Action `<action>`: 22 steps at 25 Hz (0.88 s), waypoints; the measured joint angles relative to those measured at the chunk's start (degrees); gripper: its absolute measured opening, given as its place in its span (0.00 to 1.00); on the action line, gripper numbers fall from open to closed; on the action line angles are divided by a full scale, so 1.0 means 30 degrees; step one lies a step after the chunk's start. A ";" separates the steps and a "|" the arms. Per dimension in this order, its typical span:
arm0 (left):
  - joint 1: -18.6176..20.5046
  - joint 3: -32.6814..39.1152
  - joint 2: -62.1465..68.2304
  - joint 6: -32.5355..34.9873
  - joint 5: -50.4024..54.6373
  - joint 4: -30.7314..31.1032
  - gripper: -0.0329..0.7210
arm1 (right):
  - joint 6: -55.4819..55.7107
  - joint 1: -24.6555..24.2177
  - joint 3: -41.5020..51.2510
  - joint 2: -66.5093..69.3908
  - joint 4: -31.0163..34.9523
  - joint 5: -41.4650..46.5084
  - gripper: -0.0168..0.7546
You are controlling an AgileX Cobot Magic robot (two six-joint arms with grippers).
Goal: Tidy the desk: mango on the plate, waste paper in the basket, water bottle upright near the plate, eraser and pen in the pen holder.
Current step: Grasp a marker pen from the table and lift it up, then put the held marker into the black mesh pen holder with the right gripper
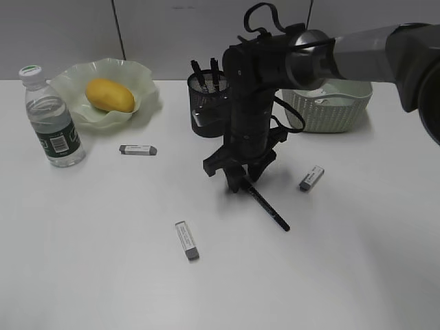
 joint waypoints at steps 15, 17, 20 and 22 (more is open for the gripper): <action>0.0000 0.0000 0.0000 0.0000 0.0000 0.0000 0.55 | 0.0148 0.0098 -0.0571 -0.1328 -0.1012 0.0261 0.21; 0.0000 0.0000 0.0000 0.0000 0.0000 0.0000 0.55 | 0.0148 0.0098 -0.1187 -0.2078 -0.1012 -0.0405 0.21; 0.0000 0.0000 0.0000 0.0000 0.0000 0.0000 0.55 | 0.0184 0.0098 -0.2155 -0.3203 -0.1017 -0.2095 0.21; 0.0000 0.0000 0.0000 0.0000 0.0000 0.0000 0.55 | 0.0188 0.0112 -0.2794 -0.3648 -0.1078 -0.3643 0.21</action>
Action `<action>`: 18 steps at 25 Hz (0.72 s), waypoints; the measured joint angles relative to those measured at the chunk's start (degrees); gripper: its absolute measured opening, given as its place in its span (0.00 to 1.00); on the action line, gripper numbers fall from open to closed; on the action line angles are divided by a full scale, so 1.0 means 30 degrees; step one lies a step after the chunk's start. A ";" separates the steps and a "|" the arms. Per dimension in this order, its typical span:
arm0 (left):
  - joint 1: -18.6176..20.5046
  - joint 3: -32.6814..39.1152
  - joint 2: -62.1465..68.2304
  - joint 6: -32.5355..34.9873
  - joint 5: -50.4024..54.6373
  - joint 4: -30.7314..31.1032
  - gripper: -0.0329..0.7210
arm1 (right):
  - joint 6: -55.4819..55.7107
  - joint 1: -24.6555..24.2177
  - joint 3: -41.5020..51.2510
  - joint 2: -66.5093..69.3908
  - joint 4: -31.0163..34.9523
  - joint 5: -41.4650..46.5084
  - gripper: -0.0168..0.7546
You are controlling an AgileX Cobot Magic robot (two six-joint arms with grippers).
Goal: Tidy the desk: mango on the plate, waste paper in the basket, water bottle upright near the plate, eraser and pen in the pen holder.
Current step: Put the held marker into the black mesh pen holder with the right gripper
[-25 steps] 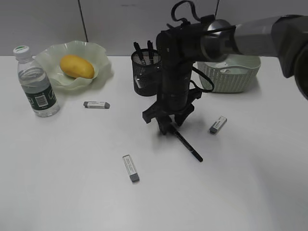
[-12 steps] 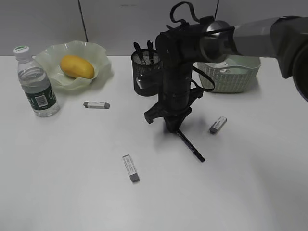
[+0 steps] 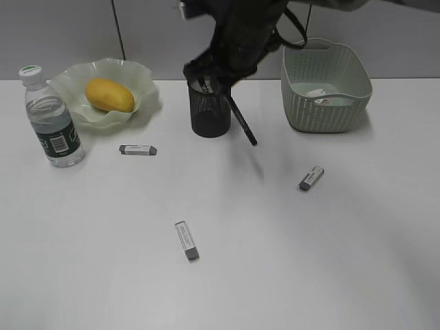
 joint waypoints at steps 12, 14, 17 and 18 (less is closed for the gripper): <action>0.0000 0.0000 0.0000 0.0000 0.0000 0.0000 0.55 | 0.0087 0.0000 -0.0660 0.0196 -0.1711 -1.0105 0.21; 0.0000 0.0000 0.0000 0.0000 0.0000 0.0000 0.55 | 0.0087 0.0000 -0.0674 0.0641 -0.2227 -1.0981 0.21; 0.0000 0.0000 0.0000 0.0000 0.0000 0.0000 0.55 | 0.0087 0.0000 -0.0674 0.1406 -0.3113 -1.1811 0.21; 0.0000 0.0000 0.0000 0.0000 0.0000 0.0000 0.55 | 0.0087 0.0000 -0.0674 0.1647 -0.3418 -1.1955 0.21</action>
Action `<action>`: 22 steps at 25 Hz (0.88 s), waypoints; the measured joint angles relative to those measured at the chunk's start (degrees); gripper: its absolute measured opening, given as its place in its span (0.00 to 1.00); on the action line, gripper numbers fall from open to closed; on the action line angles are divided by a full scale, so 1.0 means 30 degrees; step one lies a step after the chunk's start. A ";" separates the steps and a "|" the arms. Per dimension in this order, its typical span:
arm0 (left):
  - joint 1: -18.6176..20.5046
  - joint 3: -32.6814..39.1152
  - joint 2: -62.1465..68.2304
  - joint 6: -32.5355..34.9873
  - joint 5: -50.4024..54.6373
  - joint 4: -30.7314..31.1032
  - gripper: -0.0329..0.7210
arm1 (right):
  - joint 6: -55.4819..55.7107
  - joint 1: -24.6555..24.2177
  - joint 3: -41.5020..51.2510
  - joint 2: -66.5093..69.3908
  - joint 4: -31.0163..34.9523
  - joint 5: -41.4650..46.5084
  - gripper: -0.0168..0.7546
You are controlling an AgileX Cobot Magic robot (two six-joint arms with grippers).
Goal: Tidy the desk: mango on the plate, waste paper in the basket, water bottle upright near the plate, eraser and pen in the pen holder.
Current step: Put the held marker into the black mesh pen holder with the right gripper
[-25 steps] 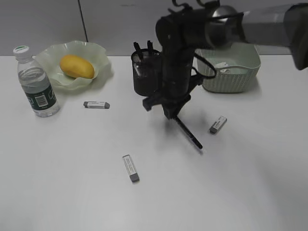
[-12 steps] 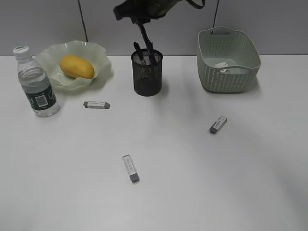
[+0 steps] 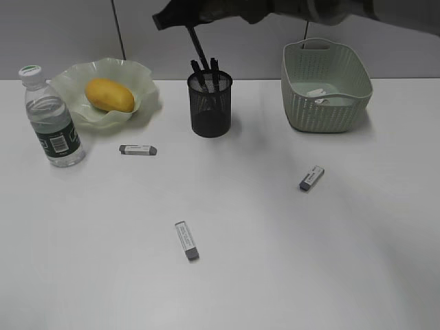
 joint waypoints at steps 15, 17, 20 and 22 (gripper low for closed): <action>0.0000 0.0000 0.0000 0.0000 0.0000 0.0000 0.54 | 0.0030 -0.0096 0.0000 0.2223 -0.1017 0.0151 0.34; 0.0000 0.0000 0.0000 0.0000 0.0000 0.0000 0.54 | 0.0045 -0.0096 0.0000 0.2223 -0.1017 0.0210 0.45; 0.0000 0.0000 0.0000 0.0000 0.0000 0.0000 0.54 | 0.0045 -0.0116 0.0000 0.2165 -0.1017 0.0314 0.57; 0.0000 0.0000 0.0000 0.0000 0.0000 0.0000 0.54 | 0.0045 -0.0116 0.0000 0.1963 -0.1017 0.0694 0.59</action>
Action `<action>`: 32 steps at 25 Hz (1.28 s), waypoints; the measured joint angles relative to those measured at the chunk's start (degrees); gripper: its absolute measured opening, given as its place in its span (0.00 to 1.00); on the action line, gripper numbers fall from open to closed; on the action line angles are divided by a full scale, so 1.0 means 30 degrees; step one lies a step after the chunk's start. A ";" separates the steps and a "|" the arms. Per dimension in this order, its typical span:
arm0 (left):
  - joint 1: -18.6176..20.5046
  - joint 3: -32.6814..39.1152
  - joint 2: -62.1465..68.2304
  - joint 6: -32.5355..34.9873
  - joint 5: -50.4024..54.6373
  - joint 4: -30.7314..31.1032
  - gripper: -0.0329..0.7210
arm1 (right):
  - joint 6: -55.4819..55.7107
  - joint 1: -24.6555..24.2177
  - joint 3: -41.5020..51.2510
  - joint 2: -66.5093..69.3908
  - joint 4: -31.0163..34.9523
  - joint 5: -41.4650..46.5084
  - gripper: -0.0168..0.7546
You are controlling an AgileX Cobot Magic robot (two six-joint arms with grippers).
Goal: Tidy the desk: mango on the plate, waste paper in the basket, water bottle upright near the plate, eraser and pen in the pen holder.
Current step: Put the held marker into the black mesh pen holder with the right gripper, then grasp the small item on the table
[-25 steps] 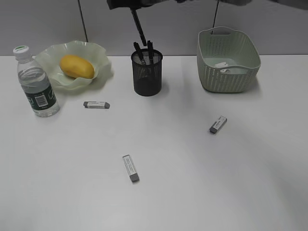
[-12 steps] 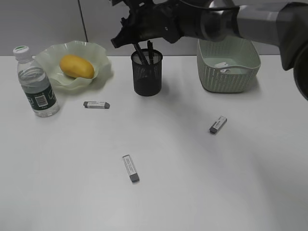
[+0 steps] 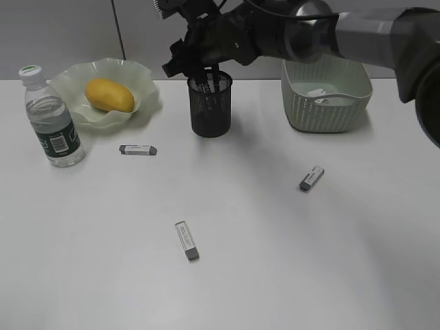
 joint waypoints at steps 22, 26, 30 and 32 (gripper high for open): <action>0.0000 0.0000 0.0000 0.0000 0.0000 0.0000 0.54 | -0.2094 0.0017 -0.0055 -0.4190 0.0830 1.9210 0.61; 0.0000 0.0000 0.0000 0.0000 0.0000 0.0000 0.54 | -0.2142 0.0017 0.0448 -0.5293 0.2741 1.9279 0.61; 0.0000 0.0000 0.0000 0.0000 0.0000 0.0000 0.54 | -0.2469 0.0017 0.1554 -0.7441 0.4094 1.9279 0.61; 0.0000 0.0000 0.0000 0.0000 0.0000 0.0000 0.54 | -0.2731 0.0017 0.2595 -0.8707 0.4515 1.9279 0.61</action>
